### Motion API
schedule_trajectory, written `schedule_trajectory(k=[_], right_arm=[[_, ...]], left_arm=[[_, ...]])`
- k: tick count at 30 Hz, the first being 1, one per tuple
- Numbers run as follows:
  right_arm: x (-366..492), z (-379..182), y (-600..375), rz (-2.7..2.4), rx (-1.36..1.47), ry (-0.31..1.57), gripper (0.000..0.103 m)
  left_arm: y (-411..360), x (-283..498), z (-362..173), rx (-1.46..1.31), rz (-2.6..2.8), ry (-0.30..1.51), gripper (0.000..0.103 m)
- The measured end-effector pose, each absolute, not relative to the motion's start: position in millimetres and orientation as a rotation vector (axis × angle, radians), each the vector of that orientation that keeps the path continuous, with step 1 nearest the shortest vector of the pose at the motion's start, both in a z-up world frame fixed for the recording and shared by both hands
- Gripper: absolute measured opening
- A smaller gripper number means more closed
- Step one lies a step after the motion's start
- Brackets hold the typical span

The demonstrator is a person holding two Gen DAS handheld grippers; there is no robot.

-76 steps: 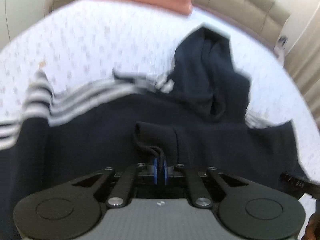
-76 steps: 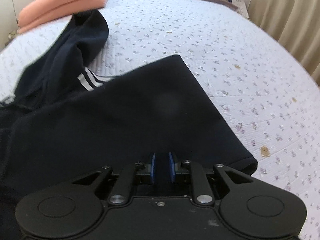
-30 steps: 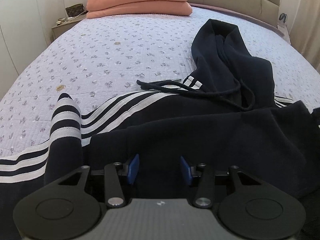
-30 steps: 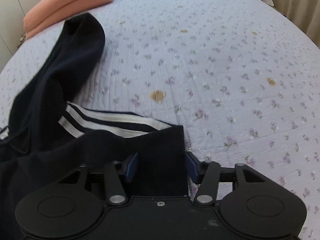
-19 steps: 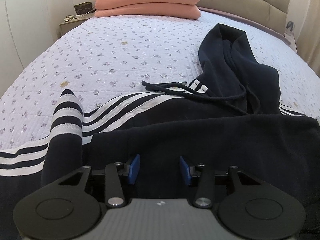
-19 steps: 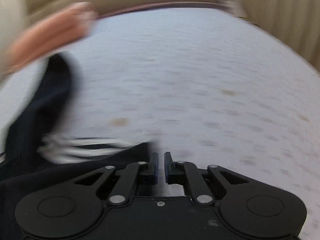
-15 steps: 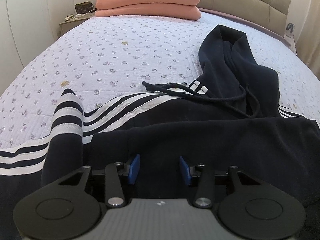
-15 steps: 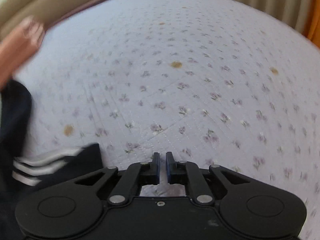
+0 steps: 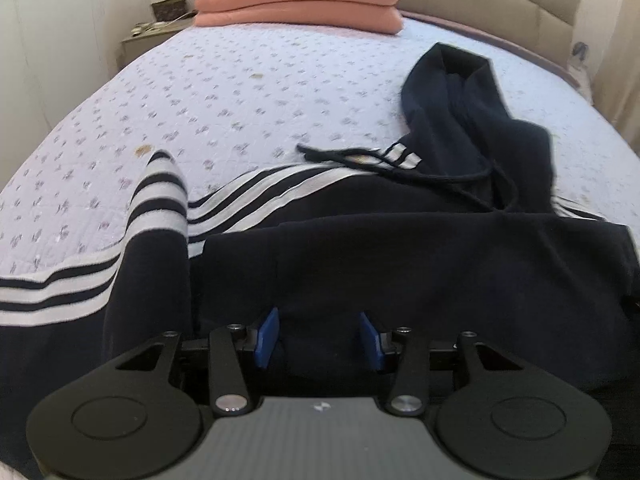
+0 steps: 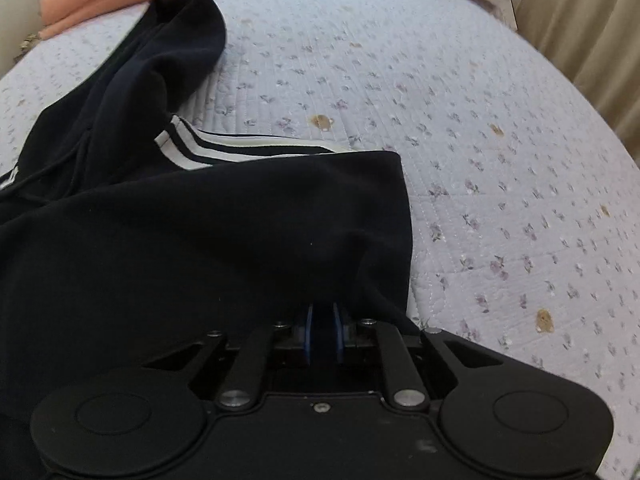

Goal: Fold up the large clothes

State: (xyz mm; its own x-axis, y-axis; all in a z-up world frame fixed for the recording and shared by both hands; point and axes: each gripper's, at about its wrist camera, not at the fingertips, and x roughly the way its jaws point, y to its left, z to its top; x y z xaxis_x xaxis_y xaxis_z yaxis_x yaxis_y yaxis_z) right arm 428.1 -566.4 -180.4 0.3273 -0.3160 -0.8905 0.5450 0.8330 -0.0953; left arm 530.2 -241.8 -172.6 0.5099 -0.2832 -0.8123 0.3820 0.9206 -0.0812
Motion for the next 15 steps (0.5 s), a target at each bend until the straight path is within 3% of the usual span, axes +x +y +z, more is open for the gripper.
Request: schedule_trajectory(k=[5,13,15], right_arm=[[424.4,-135.0,-536.3,-0.506,0.272,1.035,0.02],[433.1,-147.7,-436.4,-0.269,0.237,1.094,0.024],[435.5,-154.4,-425.3,-0.257,0.225,1.104,0.031]], left_arm=[[-195.0,515.3,-133.1,-0.046,-0.447,0.912,0.064],[-47.5,499.3,-111.0,-0.142,-0.062,0.925,0.064],[2.1,503.9,-109.2,-0.212,0.077,0.924,0.065]])
